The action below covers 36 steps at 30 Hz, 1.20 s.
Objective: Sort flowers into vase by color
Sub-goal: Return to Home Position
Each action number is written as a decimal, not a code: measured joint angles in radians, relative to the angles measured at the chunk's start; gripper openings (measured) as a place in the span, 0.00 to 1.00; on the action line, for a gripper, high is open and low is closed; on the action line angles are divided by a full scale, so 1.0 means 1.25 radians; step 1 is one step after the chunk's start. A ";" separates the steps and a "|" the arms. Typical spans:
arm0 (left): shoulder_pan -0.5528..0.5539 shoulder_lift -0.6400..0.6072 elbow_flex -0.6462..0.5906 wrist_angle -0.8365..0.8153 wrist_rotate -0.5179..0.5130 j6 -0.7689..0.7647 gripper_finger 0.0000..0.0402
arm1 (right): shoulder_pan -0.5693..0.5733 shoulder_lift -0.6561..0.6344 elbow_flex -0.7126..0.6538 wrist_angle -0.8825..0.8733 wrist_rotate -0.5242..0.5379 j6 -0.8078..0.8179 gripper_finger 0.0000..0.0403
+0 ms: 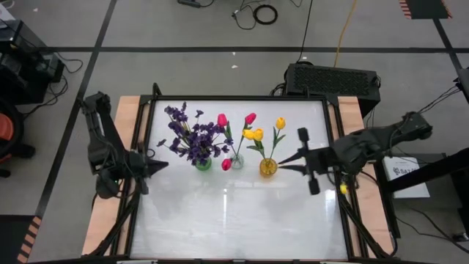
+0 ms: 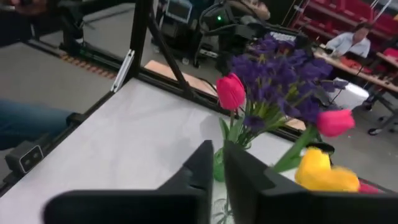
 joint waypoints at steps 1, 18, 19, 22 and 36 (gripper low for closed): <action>0.005 0.000 -0.006 0.037 0.000 0.032 0.01 | 0.000 -0.028 -0.032 0.015 0.000 0.000 0.06; 0.327 0.010 -0.196 0.782 0.352 0.595 0.00 | -0.001 -0.320 -0.444 0.245 -0.065 0.069 0.00; 0.349 0.010 -0.209 0.811 0.380 0.608 0.00 | -0.004 -0.326 -0.464 0.263 -0.065 0.069 0.00; 0.411 0.010 -0.243 0.872 0.464 0.630 0.00 | -0.017 -0.337 -0.515 0.304 -0.065 0.075 0.00; 0.575 0.002 -0.340 0.969 0.659 0.680 0.00 | -0.087 -0.342 -0.606 0.368 -0.126 0.117 0.00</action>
